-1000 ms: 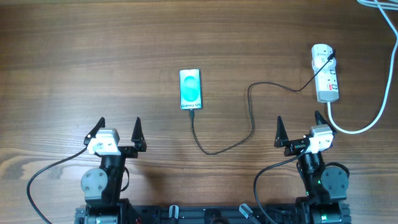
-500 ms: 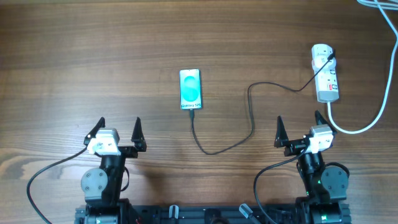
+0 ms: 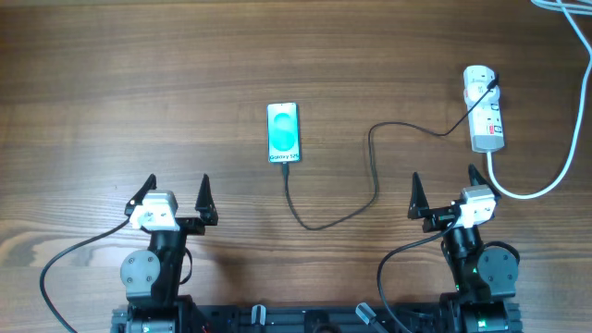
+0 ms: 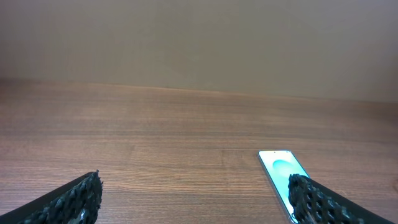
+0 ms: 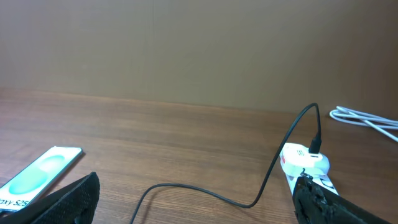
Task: Plug charger to phone and switch on socket
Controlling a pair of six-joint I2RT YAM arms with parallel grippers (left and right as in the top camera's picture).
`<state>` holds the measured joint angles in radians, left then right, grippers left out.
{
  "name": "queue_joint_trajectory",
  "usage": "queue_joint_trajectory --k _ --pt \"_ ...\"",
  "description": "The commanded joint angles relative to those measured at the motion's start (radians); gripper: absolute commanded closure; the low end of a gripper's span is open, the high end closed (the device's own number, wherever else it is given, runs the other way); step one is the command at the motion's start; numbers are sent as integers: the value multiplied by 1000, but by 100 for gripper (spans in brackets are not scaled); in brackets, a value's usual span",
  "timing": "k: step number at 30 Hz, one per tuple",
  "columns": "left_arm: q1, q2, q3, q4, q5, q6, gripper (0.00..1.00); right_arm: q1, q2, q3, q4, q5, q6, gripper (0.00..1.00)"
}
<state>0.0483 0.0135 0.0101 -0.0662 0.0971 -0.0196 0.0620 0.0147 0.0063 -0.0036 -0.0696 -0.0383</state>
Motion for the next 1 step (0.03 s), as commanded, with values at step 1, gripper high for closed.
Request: queue_joint_trajectory --k 1 --pt "8 -11 -5 -6 -16 16 0 -4 -11 0 3 6 14 0"
